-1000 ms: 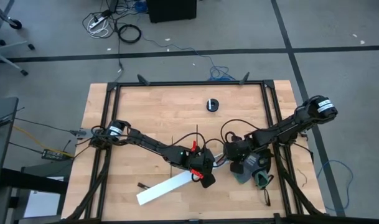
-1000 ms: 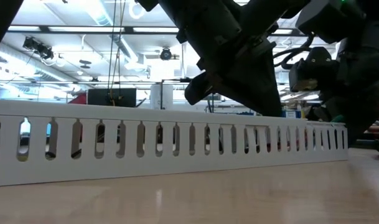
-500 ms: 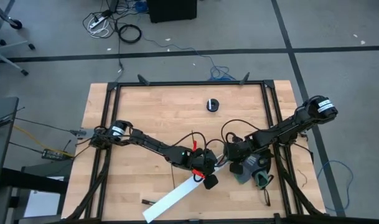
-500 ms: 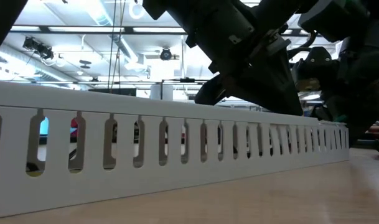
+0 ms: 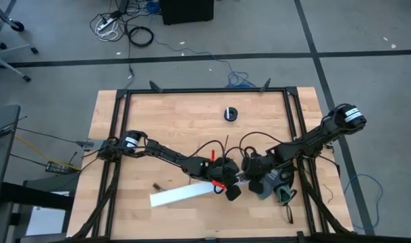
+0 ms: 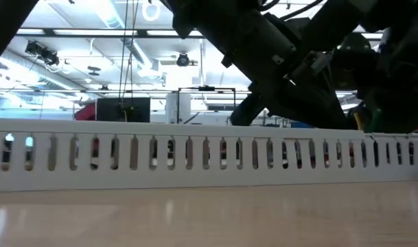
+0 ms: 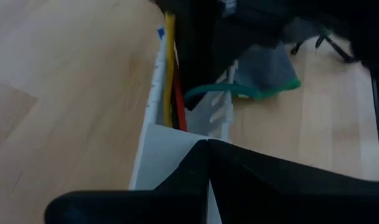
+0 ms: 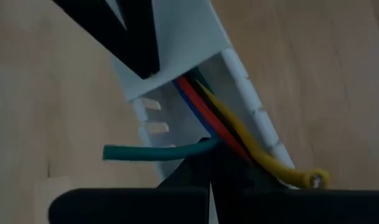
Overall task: Ziptie cables
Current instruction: Close the white cable duct
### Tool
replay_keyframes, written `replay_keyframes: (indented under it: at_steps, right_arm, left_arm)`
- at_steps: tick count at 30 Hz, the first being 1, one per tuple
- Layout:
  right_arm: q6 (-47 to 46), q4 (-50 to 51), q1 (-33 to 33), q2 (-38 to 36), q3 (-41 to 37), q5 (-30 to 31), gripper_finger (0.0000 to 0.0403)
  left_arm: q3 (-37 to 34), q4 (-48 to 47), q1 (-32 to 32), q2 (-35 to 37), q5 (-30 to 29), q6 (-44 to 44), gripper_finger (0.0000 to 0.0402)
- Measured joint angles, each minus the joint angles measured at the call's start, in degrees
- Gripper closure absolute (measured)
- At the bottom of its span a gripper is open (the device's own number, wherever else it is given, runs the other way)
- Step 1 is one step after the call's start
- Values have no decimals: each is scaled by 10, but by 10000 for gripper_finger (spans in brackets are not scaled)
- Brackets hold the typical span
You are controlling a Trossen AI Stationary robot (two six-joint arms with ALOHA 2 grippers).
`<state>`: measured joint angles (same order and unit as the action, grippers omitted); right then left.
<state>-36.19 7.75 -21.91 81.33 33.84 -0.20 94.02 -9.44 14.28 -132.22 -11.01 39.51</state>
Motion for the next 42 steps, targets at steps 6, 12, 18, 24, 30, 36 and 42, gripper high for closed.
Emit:
replay_keyframes:
  at_steps: [6, 12, 18, 24, 30, 36, 42]
  right_arm:
    - [0, 1, -1, 1, 3, 8, 402]
    - [0, -2, 4, 0, 4, 24, 403]
    - [0, 2, 10, 0, 4, 21, 403]
    - [-1, -1, 11, 0, 4, 34, 403]
    - [-7, -7, 11, 0, 3, 41, 403]
    - [22, -8, 11, 0, 22, 38, 403]
    - [69, -1, 11, 0, 60, 34, 403]
  left_arm:
    - [1, 18, 2, 8, -61, -5, 401]
    - [60, -123, 5, 35, -121, -63, 401]
    - [126, -216, 21, 47, -134, -81, 401]
    - [148, -206, 42, 71, -160, -91, 401]
    - [150, -243, 51, 122, -207, -71, 401]
    - [151, -292, 69, 162, -259, -47, 401]
    - [151, -372, 95, 183, -299, 14, 401]
